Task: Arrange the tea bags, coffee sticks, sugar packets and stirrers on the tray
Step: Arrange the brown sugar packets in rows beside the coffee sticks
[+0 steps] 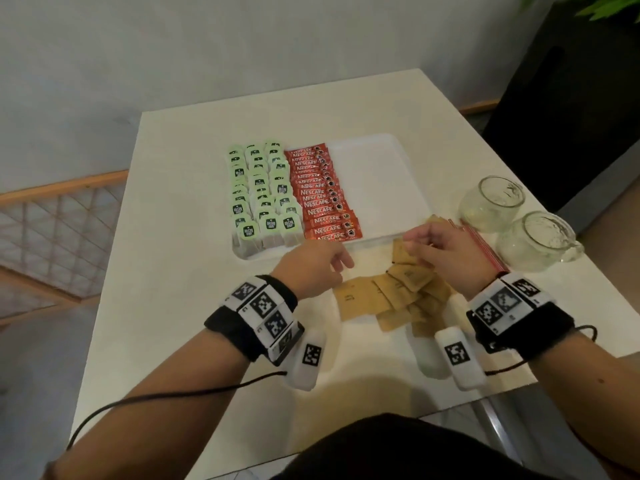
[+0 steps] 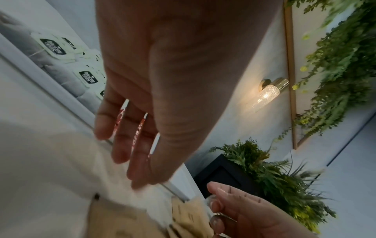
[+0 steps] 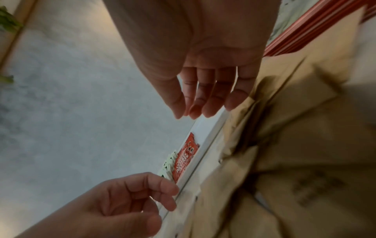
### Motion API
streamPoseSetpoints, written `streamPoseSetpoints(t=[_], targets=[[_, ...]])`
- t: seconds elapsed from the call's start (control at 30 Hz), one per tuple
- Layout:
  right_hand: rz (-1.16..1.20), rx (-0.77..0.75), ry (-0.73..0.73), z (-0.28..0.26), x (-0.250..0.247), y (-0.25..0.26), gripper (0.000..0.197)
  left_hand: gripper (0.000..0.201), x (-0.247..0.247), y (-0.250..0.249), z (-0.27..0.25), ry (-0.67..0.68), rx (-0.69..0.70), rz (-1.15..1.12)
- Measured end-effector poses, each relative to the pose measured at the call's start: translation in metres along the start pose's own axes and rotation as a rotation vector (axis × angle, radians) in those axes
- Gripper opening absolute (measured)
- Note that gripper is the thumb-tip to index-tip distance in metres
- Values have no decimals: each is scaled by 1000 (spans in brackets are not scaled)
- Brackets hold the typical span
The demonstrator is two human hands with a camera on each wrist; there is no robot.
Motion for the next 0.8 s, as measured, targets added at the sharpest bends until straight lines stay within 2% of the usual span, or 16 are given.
streamPoseSetpoints(t=[0.1,0.17,0.27,0.37,0.43,0.53,0.63,0.7,0.8], targets=[[5,4,15,-11,0,-9,11,58,20,-1,-5,75,-39,117],[14,-3,13,-16,-1,-10,10,66,26,-2,-6,55,-67,182],[25,-9,16,-21,-5,-9,11,57,30,-1,-7,46,-83,204],[2,7,-5,-25,-13,-9,9,34,29,-3,-10,41,-68,209],[-98,13,-40,-25,-19,-9,8,22,23,-3,-13,-10,-51,117],[-407,67,-47,-20,-23,-9,16,19,17,-1,-17,-95,-87,-75],[-606,154,25,-17,-14,-9,26,22,30,2,-18,-32,-221,-249],[-627,156,33,-18,-7,-9,24,24,37,-1,-14,-3,-263,-286],[-564,149,49,-22,1,-15,23,25,39,-11,-7,-56,-285,-367]])
Point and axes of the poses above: each hand's wrist, its own z-axis towards the middle knuckle, its own x-axis out of the palm, y = z × x, the point moved 6 cm from there along z, towards the middle knuckle, and after that the axes turned 2 degrees about z, right-handed, at the moved point
